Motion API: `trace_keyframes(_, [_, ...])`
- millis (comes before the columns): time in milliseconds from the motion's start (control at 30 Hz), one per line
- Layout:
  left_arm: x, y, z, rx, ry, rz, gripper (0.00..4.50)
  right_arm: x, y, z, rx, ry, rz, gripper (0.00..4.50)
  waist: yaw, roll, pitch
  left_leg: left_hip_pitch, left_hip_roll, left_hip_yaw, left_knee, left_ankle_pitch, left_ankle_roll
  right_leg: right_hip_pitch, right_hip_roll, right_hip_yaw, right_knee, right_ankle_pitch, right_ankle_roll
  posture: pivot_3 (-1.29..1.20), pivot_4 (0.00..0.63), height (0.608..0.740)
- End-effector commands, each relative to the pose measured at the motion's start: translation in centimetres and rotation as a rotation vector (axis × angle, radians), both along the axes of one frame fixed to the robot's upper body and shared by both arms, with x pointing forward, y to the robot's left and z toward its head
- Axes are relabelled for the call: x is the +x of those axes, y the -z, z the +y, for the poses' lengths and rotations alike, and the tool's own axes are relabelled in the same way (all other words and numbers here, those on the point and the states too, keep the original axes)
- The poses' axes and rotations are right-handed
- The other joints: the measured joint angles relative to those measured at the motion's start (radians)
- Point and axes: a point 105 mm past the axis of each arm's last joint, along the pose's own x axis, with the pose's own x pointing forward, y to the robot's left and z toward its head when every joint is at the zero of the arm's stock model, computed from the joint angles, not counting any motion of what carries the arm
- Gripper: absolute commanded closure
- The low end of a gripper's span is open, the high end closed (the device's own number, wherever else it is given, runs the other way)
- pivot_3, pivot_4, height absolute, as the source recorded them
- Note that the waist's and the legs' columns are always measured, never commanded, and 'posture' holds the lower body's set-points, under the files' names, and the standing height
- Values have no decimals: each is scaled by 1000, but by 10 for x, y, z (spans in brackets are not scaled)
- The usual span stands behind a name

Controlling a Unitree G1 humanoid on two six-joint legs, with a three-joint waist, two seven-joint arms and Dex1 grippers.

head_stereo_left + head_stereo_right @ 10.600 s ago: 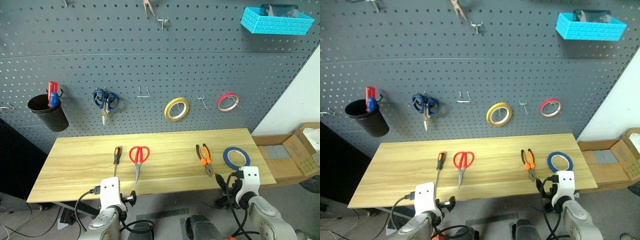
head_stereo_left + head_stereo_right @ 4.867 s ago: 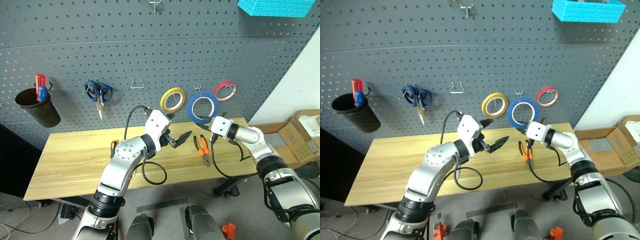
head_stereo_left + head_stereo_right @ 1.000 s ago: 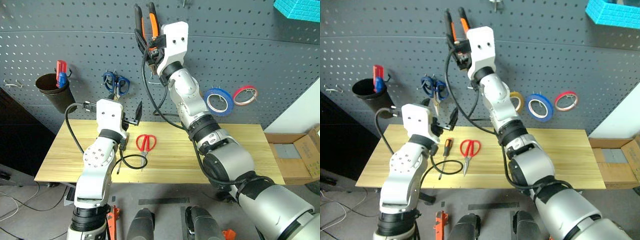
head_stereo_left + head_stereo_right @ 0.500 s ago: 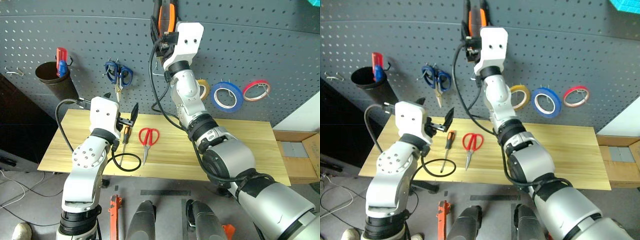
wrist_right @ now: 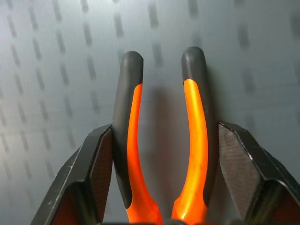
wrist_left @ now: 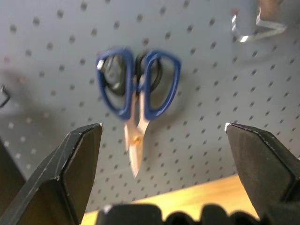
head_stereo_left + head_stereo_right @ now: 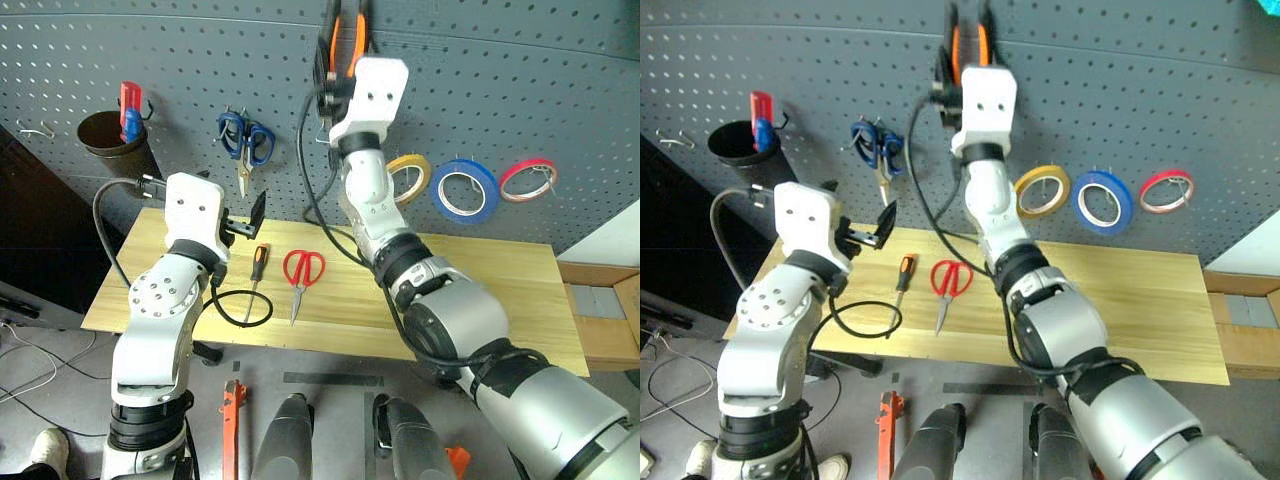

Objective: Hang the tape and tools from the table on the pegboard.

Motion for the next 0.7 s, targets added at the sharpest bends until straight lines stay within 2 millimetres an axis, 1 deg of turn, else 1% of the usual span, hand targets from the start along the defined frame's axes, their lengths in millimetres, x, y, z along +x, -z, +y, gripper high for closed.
trace_keyframes(33, [-11,-16,4,19,-4,-64,0,-22,22,45,42,-102,51,1759,4,0,2,0,0,-1,-1,1,-2,0,0,-1,0,0,0,378,320,740])
trace_keyframes(233, [-11,-12,8,15,-13,-55,0,-25,30,52,-10,-138,58,1759,6,1,3,-1,0,-1,-4,1,-3,-2,0,-1,-1,-1,-1,362,319,740])
trace_keyframes(300, [-10,-11,7,13,-12,-54,0,-24,37,58,-61,-180,76,1759,4,1,3,-1,0,-1,-5,1,-3,-2,0,-1,-1,-1,-1,352,314,740])
trace_keyframes(400, [-9,-8,7,7,-11,-51,0,-17,52,63,-155,-220,146,1759,-7,1,3,0,1,0,-6,1,-3,-2,0,-1,-1,-1,-2,335,314,740])
trace_keyframes(467, [-7,-1,7,8,-12,-31,0,-16,53,58,-178,-250,140,1036,-14,1,3,0,1,0,-6,1,-3,-2,0,-1,-1,-1,-2,311,311,740])
trace_keyframes(533, [-6,8,6,7,0,2,0,-15,53,45,-197,-261,122,464,-17,1,2,2,1,0,-8,1,-3,-2,0,0,-1,-1,-2,285,302,740])
trace_keyframes(567, [-5,13,3,8,13,17,0,-15,53,36,-212,-259,112,102,-18,1,2,1,1,0,-8,1,-3,-2,0,0,-1,-1,-2,268,293,740])
trace_keyframes(633, [-3,21,-1,1,37,42,0,-17,55,22,-241,-261,97,40,-22,0,2,0,2,0,-9,2,-4,-3,0,-1,-1,-1,-2,243,285,740])
trace_keyframes(700, [-1,29,-3,-15,46,60,0,-25,59,7,-295,-283,88,40,-23,0,2,-2,2,0,-9,2,-5,-5,0,-1,-1,-1,-2,200,281,740])
